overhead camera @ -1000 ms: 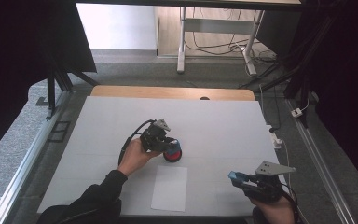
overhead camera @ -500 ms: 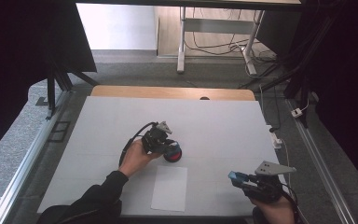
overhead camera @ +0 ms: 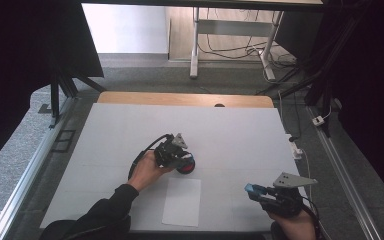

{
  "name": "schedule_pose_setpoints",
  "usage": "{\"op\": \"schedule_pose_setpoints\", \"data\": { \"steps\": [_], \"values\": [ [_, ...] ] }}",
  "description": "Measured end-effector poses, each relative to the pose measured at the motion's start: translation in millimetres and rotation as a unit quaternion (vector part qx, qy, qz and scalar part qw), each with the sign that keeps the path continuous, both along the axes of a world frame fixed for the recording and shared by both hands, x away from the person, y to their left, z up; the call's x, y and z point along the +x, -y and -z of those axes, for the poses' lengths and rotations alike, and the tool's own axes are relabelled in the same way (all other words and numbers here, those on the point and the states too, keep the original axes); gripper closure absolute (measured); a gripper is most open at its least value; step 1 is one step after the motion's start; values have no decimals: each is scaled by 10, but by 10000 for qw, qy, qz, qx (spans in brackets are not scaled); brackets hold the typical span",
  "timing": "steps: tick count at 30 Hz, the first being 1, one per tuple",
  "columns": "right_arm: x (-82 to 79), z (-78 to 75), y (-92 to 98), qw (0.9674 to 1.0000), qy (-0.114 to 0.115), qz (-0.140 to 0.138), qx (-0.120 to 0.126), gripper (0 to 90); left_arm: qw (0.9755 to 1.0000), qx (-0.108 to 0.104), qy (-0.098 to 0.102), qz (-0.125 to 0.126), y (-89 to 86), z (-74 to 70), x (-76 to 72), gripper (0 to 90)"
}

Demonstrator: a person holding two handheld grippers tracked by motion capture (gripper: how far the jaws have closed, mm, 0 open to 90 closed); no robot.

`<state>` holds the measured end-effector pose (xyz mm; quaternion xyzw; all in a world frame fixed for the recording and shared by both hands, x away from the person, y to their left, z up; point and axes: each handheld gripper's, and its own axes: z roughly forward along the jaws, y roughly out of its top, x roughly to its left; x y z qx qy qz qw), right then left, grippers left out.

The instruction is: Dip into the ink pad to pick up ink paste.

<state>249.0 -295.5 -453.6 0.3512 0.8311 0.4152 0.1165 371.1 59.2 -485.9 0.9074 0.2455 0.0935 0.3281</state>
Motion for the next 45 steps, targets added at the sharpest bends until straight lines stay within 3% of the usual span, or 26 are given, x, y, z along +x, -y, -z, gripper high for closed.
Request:
{"op": "schedule_pose_setpoints", "data": {
  "steps": [7,11,16,19,30,45],
  "values": [
    [1,3,-2,10000,-3,-13,22,684,9993,-240,-281,-94,-59,17,62,707],
    [-1,0,-1,10000,-1,4,-10,684,9969,-523,-547,-217,-112,43,120,707],
    [0,3,-3,10000,0,-2,10,684,9944,-701,-743,-259,-160,63,165,708],
    [0,2,-3,10000,1,5,3,684,9952,-654,-689,-239,-149,59,155,707],
    [-2,2,-3,10000,-1,-11,12,684,9996,-189,-110,-183,-32,31,6,707],
    [-5,1,-1,10000,10,-62,22,686,9988,-401,-222,-196,-77,37,46,703]
  ]
}}
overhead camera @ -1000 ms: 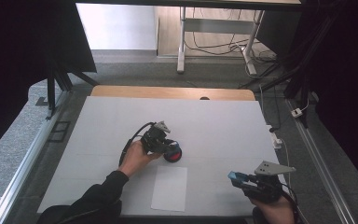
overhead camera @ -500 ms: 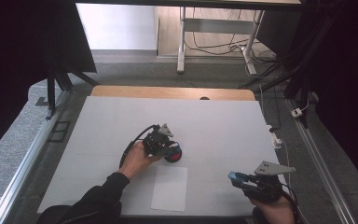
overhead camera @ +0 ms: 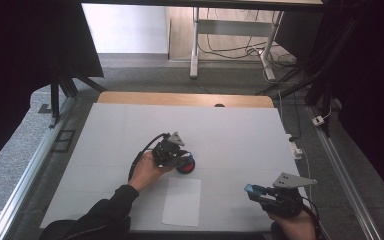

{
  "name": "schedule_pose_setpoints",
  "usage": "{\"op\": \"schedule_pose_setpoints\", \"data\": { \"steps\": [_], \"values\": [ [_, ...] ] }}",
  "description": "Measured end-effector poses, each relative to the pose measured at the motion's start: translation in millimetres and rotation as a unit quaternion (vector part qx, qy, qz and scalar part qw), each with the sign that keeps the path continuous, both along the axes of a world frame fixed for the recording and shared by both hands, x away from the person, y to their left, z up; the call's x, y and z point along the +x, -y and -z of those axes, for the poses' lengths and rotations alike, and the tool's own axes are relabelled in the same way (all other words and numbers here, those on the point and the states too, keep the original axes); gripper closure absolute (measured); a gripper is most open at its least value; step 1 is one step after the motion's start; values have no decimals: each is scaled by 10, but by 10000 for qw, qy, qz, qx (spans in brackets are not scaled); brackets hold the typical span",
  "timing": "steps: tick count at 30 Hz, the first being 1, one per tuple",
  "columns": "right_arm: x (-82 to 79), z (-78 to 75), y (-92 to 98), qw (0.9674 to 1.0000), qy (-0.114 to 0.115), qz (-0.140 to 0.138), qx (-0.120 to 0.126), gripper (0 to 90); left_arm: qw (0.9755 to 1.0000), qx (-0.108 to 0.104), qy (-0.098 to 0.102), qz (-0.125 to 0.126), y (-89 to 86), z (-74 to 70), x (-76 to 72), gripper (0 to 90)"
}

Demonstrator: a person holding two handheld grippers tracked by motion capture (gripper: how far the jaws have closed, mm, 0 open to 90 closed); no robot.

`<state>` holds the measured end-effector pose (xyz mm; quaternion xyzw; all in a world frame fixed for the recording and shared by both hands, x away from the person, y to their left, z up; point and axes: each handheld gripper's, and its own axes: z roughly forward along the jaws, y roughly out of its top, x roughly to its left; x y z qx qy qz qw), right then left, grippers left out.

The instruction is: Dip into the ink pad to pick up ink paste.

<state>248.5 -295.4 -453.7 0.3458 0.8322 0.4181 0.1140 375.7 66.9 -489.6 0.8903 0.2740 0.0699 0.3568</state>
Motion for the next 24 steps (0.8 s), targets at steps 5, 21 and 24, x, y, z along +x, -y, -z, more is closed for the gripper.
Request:
{"op": "schedule_pose_setpoints", "data": {
  "steps": [5,21,24],
  "values": [
    [-3,-2,-2,10000,2,-17,-20,688,10000,-93,34,8,-6,-35,-15,702],
    [-3,-3,-1,10000,18,13,-29,691,9989,-385,135,242,-103,-244,-160,702],
    [-4,-4,1,10000,23,15,-23,691,9988,-377,128,289,-116,-266,-189,702]
  ]
}}
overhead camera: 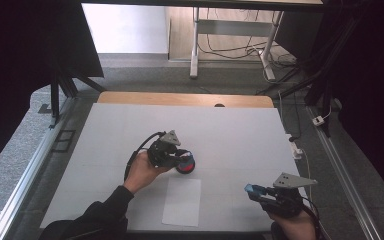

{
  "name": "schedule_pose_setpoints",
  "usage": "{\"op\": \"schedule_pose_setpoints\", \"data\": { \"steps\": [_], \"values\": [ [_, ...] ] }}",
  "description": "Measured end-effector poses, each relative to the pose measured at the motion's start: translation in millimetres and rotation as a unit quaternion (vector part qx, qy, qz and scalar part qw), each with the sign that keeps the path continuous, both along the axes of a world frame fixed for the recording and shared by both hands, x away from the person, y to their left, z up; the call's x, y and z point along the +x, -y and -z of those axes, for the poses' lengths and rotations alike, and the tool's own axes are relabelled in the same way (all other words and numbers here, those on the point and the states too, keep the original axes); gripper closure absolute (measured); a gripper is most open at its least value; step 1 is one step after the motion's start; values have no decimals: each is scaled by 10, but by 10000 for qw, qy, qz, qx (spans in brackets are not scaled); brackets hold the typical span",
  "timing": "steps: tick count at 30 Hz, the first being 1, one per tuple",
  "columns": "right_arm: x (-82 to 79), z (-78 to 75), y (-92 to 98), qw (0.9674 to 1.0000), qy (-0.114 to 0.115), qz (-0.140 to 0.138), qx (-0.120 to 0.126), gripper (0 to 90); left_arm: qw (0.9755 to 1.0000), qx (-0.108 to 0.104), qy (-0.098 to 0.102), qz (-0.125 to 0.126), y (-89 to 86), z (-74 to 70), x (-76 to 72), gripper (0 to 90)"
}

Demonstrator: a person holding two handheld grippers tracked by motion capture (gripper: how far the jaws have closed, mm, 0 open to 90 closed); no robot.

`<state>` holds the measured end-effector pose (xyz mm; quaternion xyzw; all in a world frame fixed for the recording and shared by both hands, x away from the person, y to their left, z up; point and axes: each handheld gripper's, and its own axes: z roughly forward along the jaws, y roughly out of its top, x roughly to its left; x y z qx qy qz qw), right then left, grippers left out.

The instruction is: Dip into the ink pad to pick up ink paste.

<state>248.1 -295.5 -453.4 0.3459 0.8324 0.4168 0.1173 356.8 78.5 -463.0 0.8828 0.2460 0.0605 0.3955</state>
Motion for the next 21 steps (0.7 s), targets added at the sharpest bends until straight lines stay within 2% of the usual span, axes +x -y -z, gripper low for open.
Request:
{"op": "schedule_pose_setpoints", "data": {
  "steps": [8,21],
  "values": [
    [-9,0,-13,10000,42,-26,-34,691,9999,-155,-42,38,-75,-73,-89,702],
    [-10,-2,-10,10000,38,-51,-19,690,9996,-225,-56,182,-135,-146,-291,702]
  ]
}}
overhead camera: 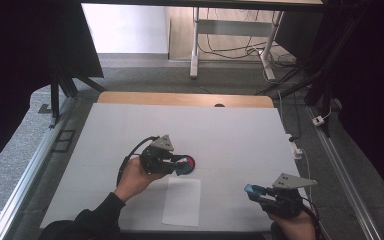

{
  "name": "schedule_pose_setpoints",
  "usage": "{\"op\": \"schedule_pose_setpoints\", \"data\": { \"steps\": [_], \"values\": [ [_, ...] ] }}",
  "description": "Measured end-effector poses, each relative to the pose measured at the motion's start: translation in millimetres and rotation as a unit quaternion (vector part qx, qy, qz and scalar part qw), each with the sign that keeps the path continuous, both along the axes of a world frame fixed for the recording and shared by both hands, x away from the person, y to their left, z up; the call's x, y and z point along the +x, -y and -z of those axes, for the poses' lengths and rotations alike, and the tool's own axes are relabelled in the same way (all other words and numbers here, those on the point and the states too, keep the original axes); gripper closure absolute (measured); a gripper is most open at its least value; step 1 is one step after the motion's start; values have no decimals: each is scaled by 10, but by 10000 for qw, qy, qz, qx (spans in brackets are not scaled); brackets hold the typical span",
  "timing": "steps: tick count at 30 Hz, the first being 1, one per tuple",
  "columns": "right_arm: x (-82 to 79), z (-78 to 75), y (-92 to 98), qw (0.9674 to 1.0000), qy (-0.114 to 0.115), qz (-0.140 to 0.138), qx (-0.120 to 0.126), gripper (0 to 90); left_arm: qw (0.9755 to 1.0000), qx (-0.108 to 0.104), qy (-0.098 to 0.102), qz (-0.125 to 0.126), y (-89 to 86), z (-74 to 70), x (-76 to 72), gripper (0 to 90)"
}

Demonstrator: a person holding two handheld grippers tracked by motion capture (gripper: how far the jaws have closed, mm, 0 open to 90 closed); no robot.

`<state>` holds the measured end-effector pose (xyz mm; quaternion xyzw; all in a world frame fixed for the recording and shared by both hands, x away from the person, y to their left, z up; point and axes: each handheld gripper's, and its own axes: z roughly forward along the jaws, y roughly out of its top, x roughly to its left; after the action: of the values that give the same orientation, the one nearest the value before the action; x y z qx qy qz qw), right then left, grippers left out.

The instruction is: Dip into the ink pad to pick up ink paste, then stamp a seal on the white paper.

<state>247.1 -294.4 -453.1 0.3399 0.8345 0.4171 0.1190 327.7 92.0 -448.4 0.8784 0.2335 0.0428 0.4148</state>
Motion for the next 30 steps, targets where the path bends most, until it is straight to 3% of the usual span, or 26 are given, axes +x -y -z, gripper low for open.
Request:
{"op": "schedule_pose_setpoints", "data": {
  "steps": [17,30],
  "values": [
    [-3,-3,0,10000,11,6,1,691,9999,-85,-91,74,-51,-4,-222,702],
    [-8,-3,0,10000,17,-32,17,690,9999,-60,-149,60,-21,65,-309,702]
  ]
}}
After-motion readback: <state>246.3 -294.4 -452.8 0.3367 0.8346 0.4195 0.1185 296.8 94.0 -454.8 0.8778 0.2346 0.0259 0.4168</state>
